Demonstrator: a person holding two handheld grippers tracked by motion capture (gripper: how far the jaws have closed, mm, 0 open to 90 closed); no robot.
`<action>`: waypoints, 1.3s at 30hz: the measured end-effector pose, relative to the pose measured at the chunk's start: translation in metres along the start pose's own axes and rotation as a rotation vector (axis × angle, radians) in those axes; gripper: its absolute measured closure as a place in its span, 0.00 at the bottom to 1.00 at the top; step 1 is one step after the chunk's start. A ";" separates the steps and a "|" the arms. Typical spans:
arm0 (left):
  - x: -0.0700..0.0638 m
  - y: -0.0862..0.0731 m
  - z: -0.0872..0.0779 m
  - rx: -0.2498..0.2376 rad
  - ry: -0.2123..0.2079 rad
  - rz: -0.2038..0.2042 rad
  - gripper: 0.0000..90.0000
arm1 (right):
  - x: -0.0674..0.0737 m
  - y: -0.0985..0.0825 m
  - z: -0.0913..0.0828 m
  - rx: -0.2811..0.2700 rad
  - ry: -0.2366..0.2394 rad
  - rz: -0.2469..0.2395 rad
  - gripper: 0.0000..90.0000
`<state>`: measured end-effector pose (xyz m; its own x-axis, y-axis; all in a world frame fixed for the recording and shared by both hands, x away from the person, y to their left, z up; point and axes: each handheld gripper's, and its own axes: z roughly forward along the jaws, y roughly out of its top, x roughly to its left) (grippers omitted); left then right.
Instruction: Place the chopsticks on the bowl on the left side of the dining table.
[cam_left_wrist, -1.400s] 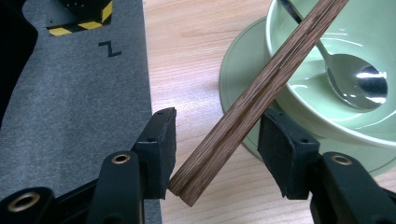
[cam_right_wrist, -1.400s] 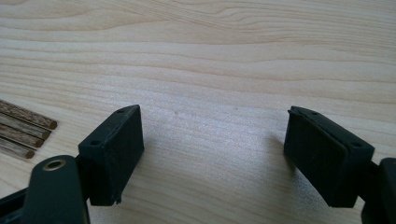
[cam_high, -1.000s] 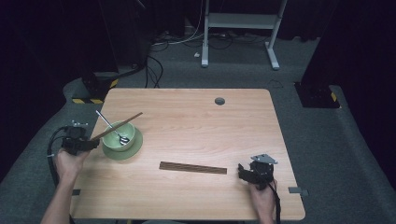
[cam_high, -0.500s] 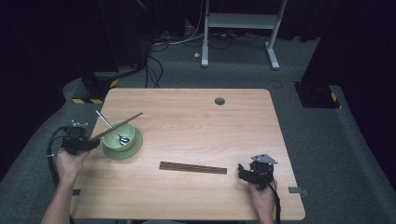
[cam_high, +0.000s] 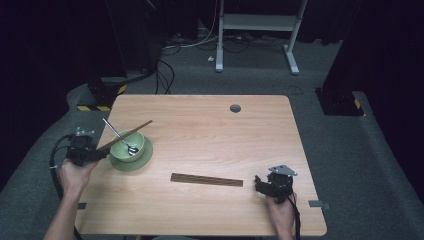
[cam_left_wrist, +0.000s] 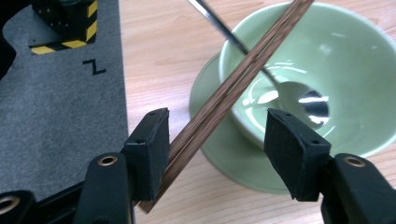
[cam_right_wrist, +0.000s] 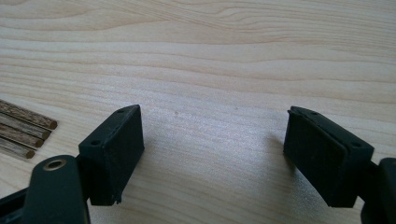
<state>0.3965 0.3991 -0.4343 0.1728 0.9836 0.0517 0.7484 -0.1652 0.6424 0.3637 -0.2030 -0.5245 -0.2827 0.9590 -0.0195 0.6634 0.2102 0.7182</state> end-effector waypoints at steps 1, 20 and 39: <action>0.000 0.000 0.000 0.000 0.000 0.000 0.45 | 0.000 0.000 0.000 0.000 0.000 0.000 0.22; -0.036 0.034 0.009 -0.034 -0.097 0.026 0.43 | 0.000 0.000 0.000 0.000 0.000 -0.001 0.22; -0.064 0.069 0.035 -0.028 -0.154 0.043 0.40 | 0.000 0.000 0.000 0.000 0.002 -0.002 0.22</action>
<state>0.4589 0.3219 -0.4201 0.3020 0.9526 -0.0372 0.7202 -0.2024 0.6636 0.3637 -0.2030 -0.5245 -0.2850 0.9583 -0.0194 0.6629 0.2117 0.7181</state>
